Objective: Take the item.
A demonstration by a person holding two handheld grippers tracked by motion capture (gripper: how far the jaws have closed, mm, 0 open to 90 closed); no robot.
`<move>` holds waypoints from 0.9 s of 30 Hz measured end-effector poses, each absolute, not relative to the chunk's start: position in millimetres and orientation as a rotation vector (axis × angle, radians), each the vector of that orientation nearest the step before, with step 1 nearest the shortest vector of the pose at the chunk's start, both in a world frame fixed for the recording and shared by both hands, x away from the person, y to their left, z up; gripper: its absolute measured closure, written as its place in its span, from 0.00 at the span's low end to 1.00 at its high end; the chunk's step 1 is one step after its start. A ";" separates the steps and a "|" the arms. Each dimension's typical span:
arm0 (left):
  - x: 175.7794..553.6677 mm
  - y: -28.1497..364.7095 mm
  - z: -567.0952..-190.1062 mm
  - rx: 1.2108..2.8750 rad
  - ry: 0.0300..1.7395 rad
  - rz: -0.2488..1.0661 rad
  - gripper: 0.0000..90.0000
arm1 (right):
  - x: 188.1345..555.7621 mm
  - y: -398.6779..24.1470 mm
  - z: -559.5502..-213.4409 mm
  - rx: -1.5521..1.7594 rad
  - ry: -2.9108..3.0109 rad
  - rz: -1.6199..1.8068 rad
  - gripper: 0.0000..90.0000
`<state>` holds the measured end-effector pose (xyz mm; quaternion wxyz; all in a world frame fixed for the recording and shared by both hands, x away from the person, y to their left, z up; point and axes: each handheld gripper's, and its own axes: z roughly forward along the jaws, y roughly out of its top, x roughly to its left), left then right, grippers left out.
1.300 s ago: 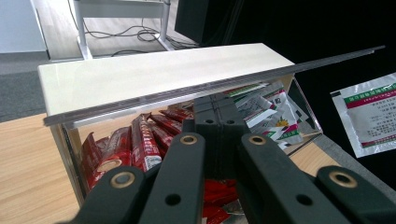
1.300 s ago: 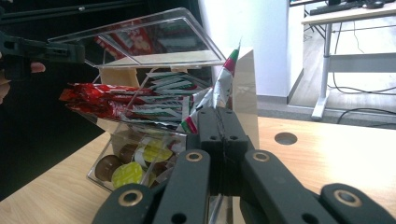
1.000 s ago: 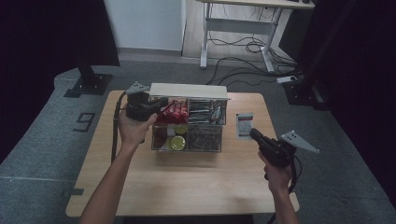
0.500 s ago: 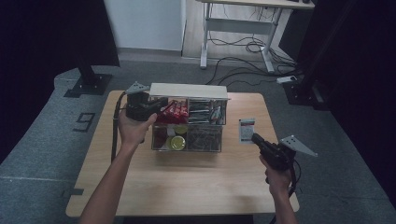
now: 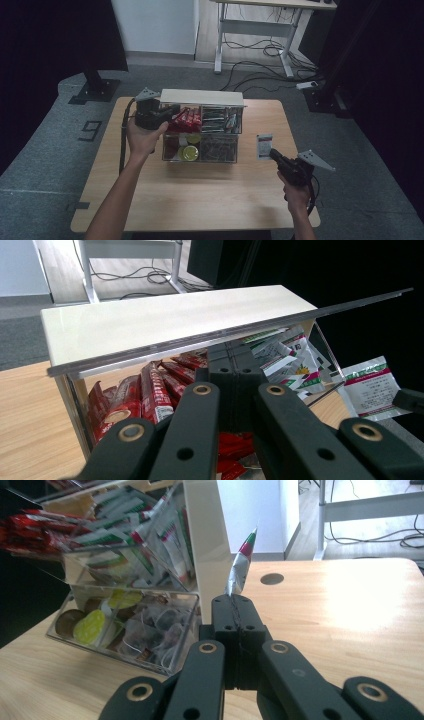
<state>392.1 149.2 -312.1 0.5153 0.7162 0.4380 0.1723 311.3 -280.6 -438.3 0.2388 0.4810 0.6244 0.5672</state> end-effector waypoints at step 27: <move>392.3 148.8 -313.7 1.720 1.054 0.416 1.00 | 326.5 -302.4 -484.2 1.477 1.723 1.444 1.00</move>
